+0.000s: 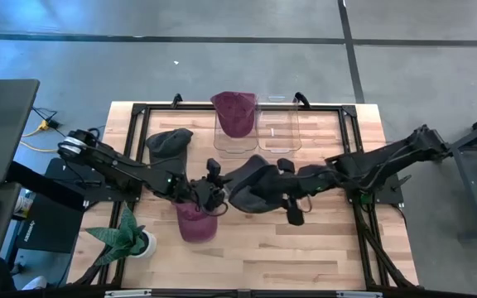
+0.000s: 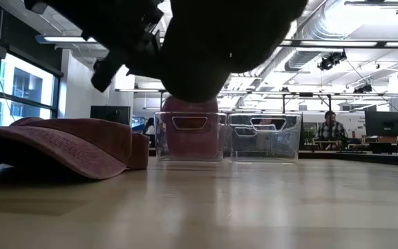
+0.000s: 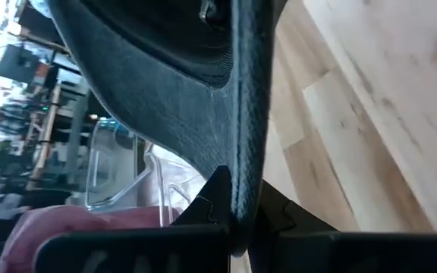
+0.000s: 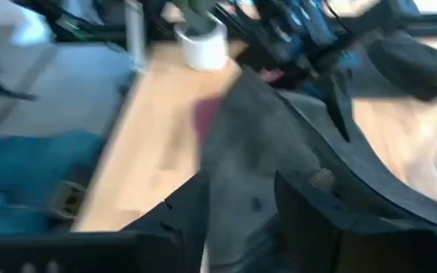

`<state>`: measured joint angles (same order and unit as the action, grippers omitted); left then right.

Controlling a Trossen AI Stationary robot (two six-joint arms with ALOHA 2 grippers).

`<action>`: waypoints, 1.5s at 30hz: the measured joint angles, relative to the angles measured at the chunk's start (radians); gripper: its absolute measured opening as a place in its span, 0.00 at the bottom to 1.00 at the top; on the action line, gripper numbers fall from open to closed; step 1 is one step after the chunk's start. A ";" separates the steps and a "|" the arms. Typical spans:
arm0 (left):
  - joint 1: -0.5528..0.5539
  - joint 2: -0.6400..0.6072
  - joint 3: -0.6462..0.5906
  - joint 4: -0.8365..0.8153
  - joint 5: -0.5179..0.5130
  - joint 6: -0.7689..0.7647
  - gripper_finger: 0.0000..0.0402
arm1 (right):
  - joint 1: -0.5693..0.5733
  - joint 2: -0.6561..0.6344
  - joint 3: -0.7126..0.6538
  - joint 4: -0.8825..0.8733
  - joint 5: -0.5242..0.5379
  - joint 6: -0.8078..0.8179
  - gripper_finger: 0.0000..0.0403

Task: Pick & Place hat
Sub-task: Put the right black cap into the right transparent bin

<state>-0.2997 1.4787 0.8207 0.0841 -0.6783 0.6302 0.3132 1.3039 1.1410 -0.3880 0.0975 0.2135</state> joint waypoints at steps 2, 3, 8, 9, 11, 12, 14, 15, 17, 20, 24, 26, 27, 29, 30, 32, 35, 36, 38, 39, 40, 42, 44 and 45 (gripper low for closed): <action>-0.002 0.014 0.000 0.024 -0.014 0.015 0.01 | -0.003 0.034 -0.010 -0.007 0.054 0.010 0.30; -0.002 0.015 0.000 0.032 -0.019 0.022 0.01 | -0.008 0.054 -0.011 -0.022 0.089 0.016 0.27; -0.022 0.013 0.000 0.045 -0.042 0.047 0.01 | -0.052 0.148 -0.011 -0.160 0.287 0.082 0.08; -0.026 0.013 0.000 0.044 -0.060 0.048 0.01 | -0.062 0.165 -0.011 -0.191 0.340 0.102 0.05; -0.035 0.013 0.000 0.045 -0.096 0.054 0.01 | -0.078 0.193 -0.011 -0.225 0.450 0.133 0.01; -0.041 0.013 0.000 0.047 -0.115 0.054 0.01 | -0.081 0.202 -0.011 -0.233 0.499 0.142 0.02; -0.043 0.013 0.000 0.048 -0.141 0.054 0.01 | -0.084 0.213 -0.011 -0.230 0.562 0.132 0.04; -0.043 0.013 0.000 0.048 -0.141 0.053 0.01 | -0.082 0.214 -0.011 -0.219 0.577 0.116 0.06; -0.043 0.013 0.000 0.047 -0.135 0.046 0.01 | -0.074 0.207 -0.011 -0.186 0.575 0.072 0.09; -0.044 0.028 0.002 0.054 -0.117 0.050 0.01 | -0.059 0.174 0.005 -0.151 0.520 0.050 0.14; -0.042 0.081 0.000 0.042 -0.102 0.089 0.01 | -0.056 0.120 0.027 -0.134 0.332 0.050 0.24; -0.042 0.115 0.002 0.063 -0.084 0.114 0.01 | -0.057 0.098 0.028 -0.113 0.198 0.050 0.31; -0.042 0.130 0.003 0.066 -0.088 0.132 0.01 | -0.059 0.093 0.028 -0.101 0.133 0.052 0.34; -0.042 0.164 0.002 0.096 -0.110 0.176 0.01 | -0.060 0.093 0.029 -0.091 0.038 0.051 0.39; -0.042 0.184 0.002 0.123 -0.114 0.202 0.01 | -0.059 0.104 0.029 -0.096 0.023 0.050 0.40; -0.041 0.209 0.002 0.159 -0.118 0.265 0.01 | -0.052 0.134 0.029 -0.104 0.022 0.028 0.41; -0.041 0.236 0.021 0.183 -0.112 0.346 0.01 | -0.038 0.193 0.029 -0.113 0.035 -0.070 0.39; -0.041 0.245 0.029 0.181 -0.112 0.361 0.01 | -0.033 0.212 0.029 -0.114 0.057 -0.107 0.38; -0.042 0.256 0.047 0.171 -0.113 0.372 0.01 | -0.028 0.251 0.029 -0.132 0.132 -0.149 0.36; -0.042 0.260 0.057 0.173 -0.111 0.373 0.01 | -0.029 0.269 0.029 -0.149 0.164 -0.163 0.36; -0.042 0.261 0.064 0.175 -0.106 0.372 0.01 | -0.032 0.288 0.032 -0.174 0.192 -0.172 0.36; -0.041 0.261 0.077 0.172 -0.083 0.370 0.01 | -0.043 0.319 0.039 -0.216 0.227 -0.194 0.36; -0.041 0.261 0.081 0.167 -0.074 0.369 0.01 | -0.055 0.347 0.042 -0.246 0.226 -0.222 0.37; -0.041 0.261 0.084 0.166 -0.071 0.368 0.01 | -0.060 0.363 0.042 -0.261 0.228 -0.241 0.37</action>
<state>-0.3408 1.7397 0.9046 0.2504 -0.7493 0.9986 0.2537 1.6667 1.1830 -0.6485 0.3252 -0.0274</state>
